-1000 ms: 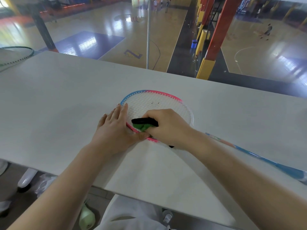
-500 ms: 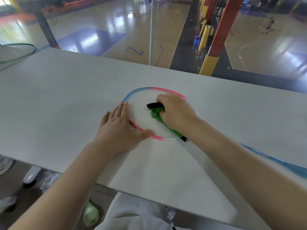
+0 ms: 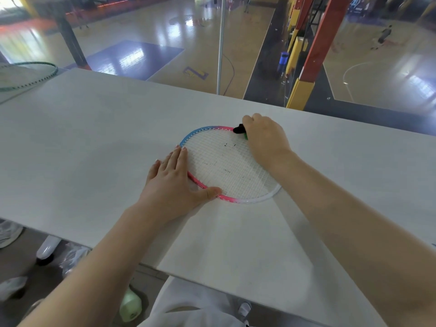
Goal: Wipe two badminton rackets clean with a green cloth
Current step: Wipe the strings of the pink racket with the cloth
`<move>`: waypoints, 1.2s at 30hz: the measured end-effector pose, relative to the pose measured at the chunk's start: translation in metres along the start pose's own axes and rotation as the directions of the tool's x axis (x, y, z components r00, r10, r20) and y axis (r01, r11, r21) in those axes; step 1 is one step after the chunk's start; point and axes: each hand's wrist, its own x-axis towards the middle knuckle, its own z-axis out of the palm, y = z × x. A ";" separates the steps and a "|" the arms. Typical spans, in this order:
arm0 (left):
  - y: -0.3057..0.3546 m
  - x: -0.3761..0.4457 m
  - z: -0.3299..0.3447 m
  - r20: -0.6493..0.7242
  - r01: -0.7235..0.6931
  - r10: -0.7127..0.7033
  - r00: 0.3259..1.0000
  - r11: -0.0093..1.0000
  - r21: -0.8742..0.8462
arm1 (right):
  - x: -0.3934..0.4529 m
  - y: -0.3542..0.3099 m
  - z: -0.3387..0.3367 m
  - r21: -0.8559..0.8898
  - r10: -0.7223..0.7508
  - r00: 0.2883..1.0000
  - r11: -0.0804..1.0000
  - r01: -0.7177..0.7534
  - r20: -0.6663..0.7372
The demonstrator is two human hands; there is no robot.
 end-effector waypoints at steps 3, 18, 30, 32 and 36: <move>0.001 -0.001 0.001 -0.014 0.003 -0.003 1.000 1.000 -0.009 | -0.014 -0.017 0.000 0.049 -0.031 0.999 0.998 0.029 0.022; 0.002 -0.001 0.000 -0.035 -0.003 0.002 0.999 1.000 -0.022 | -0.049 -0.056 -0.050 0.690 -0.183 0.933 0.718 -0.088 0.310; -0.001 0.000 0.002 -0.013 0.000 0.000 1.000 1.000 0.013 | -0.007 -0.030 -0.026 0.538 -0.039 0.955 0.833 -0.131 0.293; -0.001 0.000 0.002 -0.012 -0.005 0.005 1.000 1.000 0.010 | 0.000 -0.022 -0.021 0.467 0.001 0.963 0.874 -0.132 0.270; -0.001 -0.001 0.001 -0.015 -0.012 0.012 1.000 1.000 0.006 | 0.011 0.000 -0.018 0.278 0.066 0.977 0.953 -0.123 0.205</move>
